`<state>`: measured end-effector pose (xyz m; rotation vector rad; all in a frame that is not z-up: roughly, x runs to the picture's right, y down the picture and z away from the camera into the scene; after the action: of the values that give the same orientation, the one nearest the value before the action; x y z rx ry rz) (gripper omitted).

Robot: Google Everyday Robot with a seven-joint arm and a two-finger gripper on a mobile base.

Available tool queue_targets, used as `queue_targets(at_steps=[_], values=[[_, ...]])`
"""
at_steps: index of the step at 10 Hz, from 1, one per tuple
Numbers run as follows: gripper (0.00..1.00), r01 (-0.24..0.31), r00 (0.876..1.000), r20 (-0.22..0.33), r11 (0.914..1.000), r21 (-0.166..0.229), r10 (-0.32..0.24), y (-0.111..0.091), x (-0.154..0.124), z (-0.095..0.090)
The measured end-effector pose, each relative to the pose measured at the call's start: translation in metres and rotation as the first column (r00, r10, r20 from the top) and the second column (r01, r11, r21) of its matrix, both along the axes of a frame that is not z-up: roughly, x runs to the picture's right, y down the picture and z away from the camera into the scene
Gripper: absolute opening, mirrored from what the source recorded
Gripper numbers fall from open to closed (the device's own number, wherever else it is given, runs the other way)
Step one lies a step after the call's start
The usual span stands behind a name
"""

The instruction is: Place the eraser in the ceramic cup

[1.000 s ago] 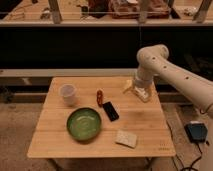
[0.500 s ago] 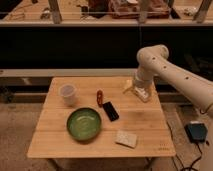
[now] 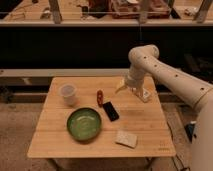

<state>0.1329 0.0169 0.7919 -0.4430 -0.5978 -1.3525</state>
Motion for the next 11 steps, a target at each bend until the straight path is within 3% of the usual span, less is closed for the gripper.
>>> queue_targets(at_steps=[2, 6, 8, 11], values=[[0.80, -0.035, 0.999, -0.001, 0.9990, -0.030, 0.035, 0.002, -0.004, 0.005], [0.80, -0.055, 0.998, -0.008, 0.9961, -0.070, 0.054, 0.008, -0.040, 0.014], [0.80, -0.078, 0.997, -0.029, 0.9930, -0.088, 0.076, 0.013, -0.043, 0.016], [0.80, -0.135, 0.990, -0.065, 0.9849, -0.108, 0.129, 0.018, -0.070, 0.028]])
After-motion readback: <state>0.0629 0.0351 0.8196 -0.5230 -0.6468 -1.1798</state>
